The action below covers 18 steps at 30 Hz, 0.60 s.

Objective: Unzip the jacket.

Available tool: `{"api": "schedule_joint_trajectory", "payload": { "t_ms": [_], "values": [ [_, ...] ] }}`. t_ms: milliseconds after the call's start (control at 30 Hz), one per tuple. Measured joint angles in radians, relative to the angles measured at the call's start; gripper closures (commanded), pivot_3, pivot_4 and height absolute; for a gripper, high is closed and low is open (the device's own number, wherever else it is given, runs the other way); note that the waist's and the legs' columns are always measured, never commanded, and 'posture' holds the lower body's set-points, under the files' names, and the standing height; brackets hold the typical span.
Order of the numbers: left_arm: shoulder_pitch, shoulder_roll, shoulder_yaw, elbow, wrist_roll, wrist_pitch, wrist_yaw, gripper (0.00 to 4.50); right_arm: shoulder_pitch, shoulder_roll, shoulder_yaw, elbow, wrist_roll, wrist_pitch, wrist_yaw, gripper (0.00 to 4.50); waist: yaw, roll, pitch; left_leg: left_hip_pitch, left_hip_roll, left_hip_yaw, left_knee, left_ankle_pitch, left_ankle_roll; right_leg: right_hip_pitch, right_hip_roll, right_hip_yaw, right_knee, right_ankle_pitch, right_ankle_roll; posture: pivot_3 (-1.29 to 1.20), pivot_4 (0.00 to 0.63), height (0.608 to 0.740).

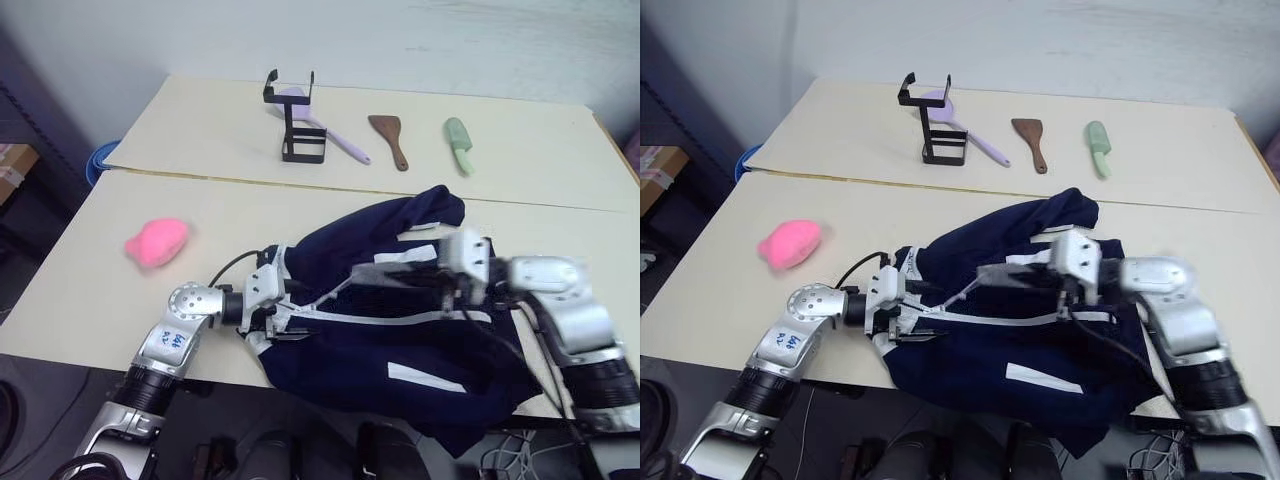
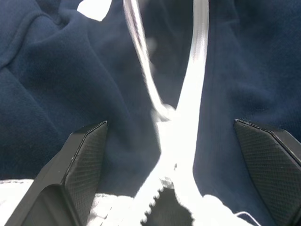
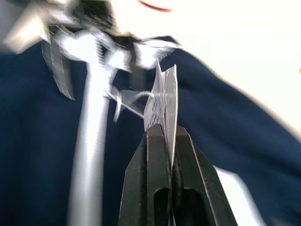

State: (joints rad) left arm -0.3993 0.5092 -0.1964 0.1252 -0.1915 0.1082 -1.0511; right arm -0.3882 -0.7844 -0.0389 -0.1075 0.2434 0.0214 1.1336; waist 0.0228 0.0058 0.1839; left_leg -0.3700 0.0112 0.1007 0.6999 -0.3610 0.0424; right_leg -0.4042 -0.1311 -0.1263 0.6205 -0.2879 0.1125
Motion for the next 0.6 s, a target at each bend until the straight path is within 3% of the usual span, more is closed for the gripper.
{"api": "schedule_joint_trajectory", "payload": {
  "t_ms": [400,600],
  "values": [
    [0.023,-0.006,-0.018,-0.005,0.033,-0.008,0.077,0.00,0.463,-0.089,-0.425,-0.019,-0.135,-0.139,-0.207,4.47,0.001,0.002,-0.002,0.014,0.001,-0.001,-0.003,0.000,-0.001,0.014,-0.002,0.006,-0.009,0.000,0.000,0.00,0.150,0.740],
    [0.025,-0.004,-0.021,0.006,0.033,-0.013,0.079,0.00,0.595,-0.137,-0.642,0.141,-0.213,-0.263,-0.293,4.47,-0.001,0.006,-0.004,0.019,0.001,0.002,-0.007,-0.001,-0.001,0.016,-0.003,0.014,-0.011,0.000,0.000,0.00,0.150,0.740]
  ]
}}
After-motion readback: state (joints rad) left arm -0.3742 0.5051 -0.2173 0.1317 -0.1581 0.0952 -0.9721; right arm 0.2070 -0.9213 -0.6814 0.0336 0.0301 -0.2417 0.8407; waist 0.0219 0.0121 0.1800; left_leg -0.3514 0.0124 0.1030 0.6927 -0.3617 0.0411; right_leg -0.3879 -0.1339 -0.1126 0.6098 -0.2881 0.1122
